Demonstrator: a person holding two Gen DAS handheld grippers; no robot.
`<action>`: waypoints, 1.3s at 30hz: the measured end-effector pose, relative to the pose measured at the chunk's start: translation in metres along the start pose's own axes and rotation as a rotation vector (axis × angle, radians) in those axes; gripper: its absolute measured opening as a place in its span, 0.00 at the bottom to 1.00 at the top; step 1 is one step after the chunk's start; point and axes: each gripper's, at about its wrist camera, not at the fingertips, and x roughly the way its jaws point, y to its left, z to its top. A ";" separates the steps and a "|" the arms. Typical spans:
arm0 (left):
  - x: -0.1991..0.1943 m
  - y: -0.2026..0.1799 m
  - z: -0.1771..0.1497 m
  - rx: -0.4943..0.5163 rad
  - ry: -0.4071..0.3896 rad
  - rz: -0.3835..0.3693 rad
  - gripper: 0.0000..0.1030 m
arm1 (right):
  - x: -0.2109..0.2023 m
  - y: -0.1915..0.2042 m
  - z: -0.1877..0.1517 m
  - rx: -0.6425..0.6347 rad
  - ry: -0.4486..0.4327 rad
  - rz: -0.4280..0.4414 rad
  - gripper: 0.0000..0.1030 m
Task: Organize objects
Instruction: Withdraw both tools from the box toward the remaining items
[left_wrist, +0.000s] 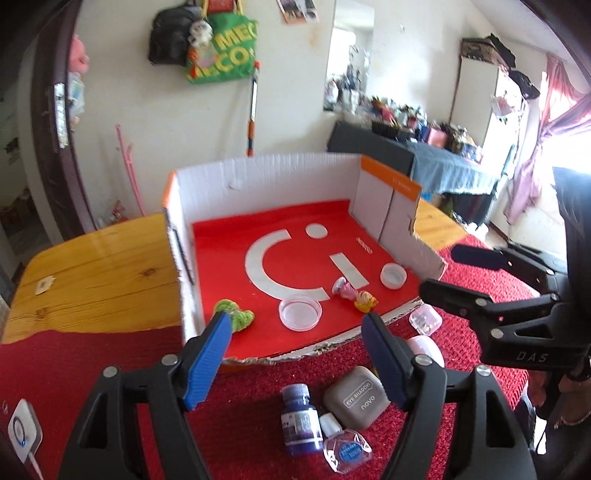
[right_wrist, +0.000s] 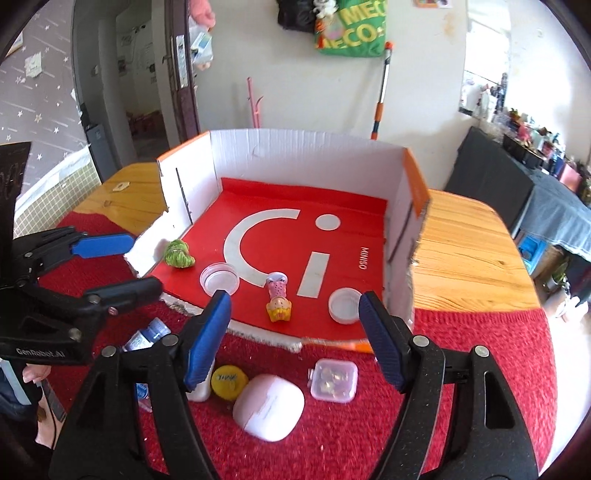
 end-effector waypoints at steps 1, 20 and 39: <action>-0.005 -0.002 -0.002 -0.002 -0.016 0.011 0.76 | -0.005 0.000 -0.002 0.003 -0.010 -0.004 0.69; -0.037 -0.021 -0.060 -0.091 -0.078 0.118 0.93 | -0.057 0.011 -0.066 0.056 -0.109 -0.049 0.83; -0.011 -0.016 -0.097 -0.204 0.021 0.188 0.96 | -0.027 0.011 -0.109 0.085 -0.020 -0.033 0.86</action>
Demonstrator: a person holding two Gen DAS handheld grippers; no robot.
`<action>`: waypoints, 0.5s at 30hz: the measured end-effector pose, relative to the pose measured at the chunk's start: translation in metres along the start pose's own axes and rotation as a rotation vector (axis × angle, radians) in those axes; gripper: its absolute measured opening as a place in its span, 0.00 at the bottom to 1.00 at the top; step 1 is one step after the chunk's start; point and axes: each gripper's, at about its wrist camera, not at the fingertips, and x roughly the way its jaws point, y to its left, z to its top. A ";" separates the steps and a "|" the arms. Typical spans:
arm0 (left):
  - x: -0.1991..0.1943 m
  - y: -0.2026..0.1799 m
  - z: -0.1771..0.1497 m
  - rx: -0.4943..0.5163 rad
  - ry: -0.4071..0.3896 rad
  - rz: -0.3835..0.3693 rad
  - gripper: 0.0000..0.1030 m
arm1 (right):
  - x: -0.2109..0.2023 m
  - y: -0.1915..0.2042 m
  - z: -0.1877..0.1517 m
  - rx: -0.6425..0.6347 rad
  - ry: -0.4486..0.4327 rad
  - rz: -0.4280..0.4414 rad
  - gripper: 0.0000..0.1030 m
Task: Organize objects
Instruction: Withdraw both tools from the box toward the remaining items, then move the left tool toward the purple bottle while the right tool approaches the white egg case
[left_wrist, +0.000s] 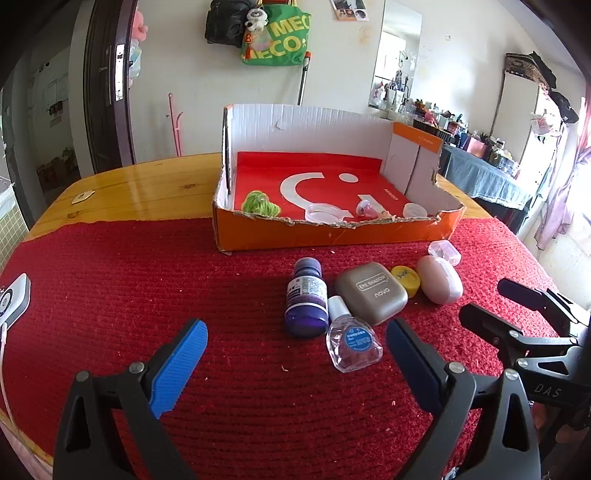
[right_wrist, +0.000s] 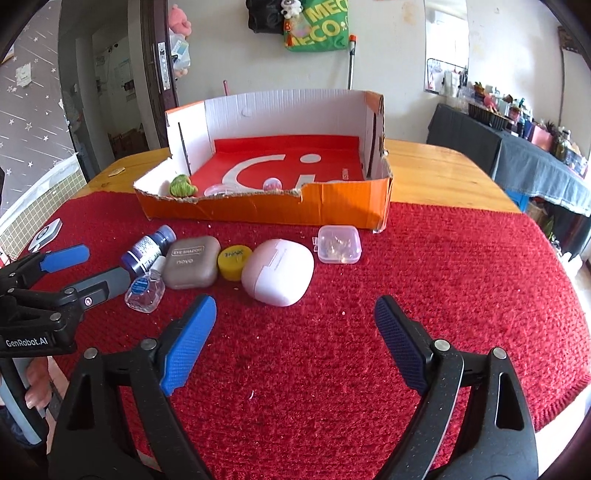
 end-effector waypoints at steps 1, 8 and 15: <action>0.001 0.000 0.000 -0.002 0.001 -0.001 0.96 | 0.000 0.000 0.000 0.001 0.001 -0.001 0.86; 0.005 0.001 0.000 -0.006 0.013 0.002 0.96 | 0.004 -0.004 -0.001 0.013 0.013 0.008 0.86; 0.009 0.006 0.002 -0.013 0.018 0.003 0.96 | 0.010 -0.008 0.001 0.032 0.029 0.051 0.86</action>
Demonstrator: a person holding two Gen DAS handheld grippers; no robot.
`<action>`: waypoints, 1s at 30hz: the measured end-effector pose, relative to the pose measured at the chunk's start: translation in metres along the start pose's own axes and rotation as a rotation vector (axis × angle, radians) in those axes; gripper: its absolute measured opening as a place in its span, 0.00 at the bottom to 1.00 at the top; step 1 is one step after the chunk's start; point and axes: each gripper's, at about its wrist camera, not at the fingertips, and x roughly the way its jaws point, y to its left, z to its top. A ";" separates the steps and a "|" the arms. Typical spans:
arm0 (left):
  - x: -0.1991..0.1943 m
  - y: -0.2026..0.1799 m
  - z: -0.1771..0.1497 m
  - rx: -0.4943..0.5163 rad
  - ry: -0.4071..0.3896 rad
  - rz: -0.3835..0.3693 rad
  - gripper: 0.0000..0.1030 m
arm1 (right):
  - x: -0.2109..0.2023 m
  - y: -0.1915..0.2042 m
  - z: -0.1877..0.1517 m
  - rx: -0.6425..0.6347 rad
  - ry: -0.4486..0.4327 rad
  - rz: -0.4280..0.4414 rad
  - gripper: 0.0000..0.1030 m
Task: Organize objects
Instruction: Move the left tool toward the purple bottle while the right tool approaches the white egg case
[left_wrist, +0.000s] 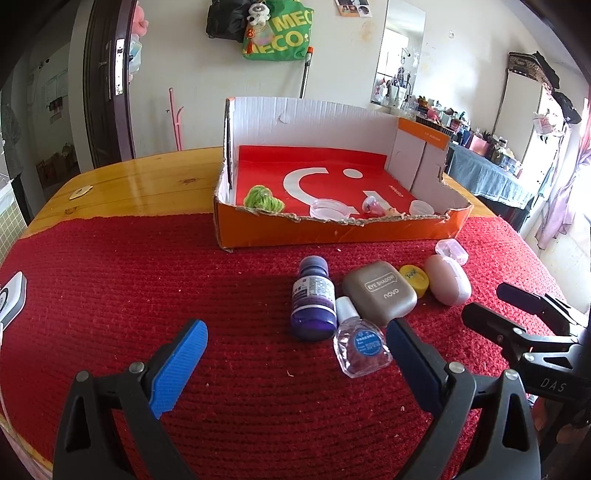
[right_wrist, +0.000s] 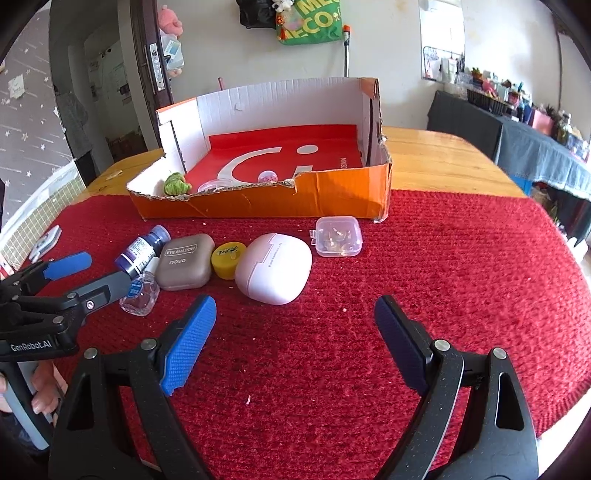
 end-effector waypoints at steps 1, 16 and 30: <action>0.000 0.001 0.001 -0.002 0.001 0.000 0.96 | 0.001 -0.001 0.001 0.008 0.003 0.003 0.86; 0.017 0.010 0.018 0.049 0.026 0.007 0.94 | 0.021 0.001 0.013 0.023 0.038 0.002 0.86; 0.032 0.015 0.022 0.089 0.076 0.008 0.81 | 0.035 0.003 0.021 0.003 0.066 0.002 0.84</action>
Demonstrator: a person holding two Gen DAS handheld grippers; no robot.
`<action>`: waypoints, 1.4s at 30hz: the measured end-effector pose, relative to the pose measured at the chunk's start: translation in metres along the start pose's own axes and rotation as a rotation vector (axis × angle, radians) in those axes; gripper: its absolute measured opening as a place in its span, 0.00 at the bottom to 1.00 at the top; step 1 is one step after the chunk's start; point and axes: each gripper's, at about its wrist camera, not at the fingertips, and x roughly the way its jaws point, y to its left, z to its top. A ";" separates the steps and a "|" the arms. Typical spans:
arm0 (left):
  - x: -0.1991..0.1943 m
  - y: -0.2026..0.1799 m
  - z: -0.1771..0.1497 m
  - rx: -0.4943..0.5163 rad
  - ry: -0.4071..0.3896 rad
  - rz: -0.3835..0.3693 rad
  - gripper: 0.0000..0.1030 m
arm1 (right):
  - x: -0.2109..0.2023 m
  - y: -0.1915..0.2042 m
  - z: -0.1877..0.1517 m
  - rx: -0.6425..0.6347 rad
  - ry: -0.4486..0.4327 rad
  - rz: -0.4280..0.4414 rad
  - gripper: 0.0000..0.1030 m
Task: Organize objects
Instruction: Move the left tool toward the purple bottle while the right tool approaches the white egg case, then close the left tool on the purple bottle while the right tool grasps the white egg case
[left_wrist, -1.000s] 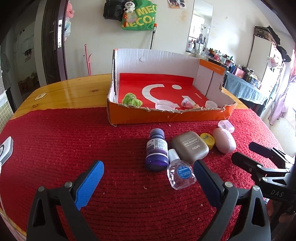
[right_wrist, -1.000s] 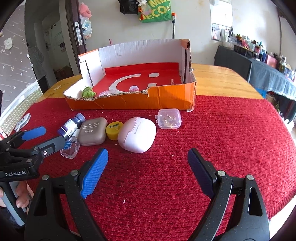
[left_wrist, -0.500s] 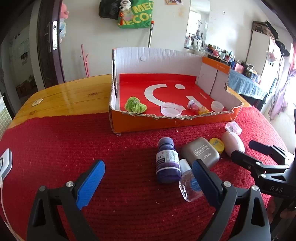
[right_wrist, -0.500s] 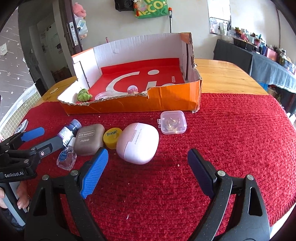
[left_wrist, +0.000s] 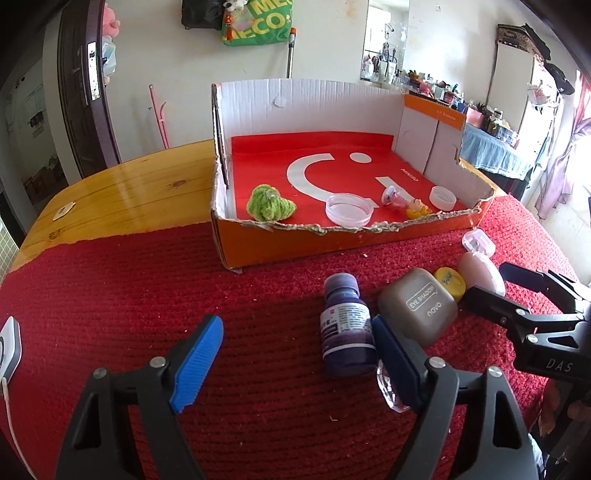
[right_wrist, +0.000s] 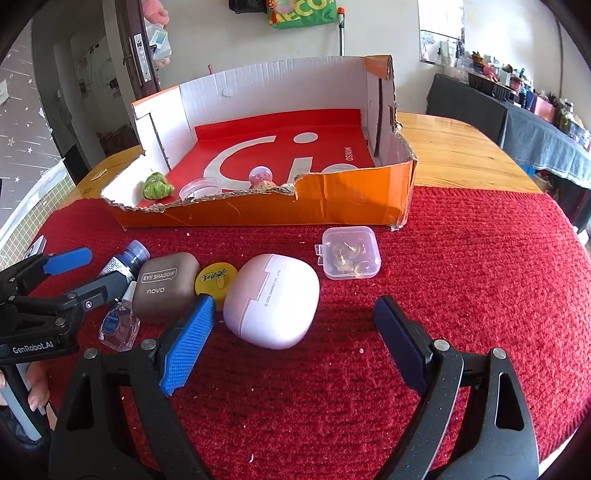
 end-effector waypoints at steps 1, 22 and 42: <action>0.000 0.001 -0.001 0.003 0.001 0.001 0.80 | 0.000 0.001 0.000 -0.004 0.000 0.001 0.83; 0.006 -0.012 0.000 0.048 0.014 -0.100 0.28 | 0.003 0.011 0.000 -0.051 -0.017 0.056 0.48; -0.022 -0.020 0.000 0.019 -0.039 -0.072 0.28 | -0.024 0.007 0.005 -0.062 -0.066 0.105 0.48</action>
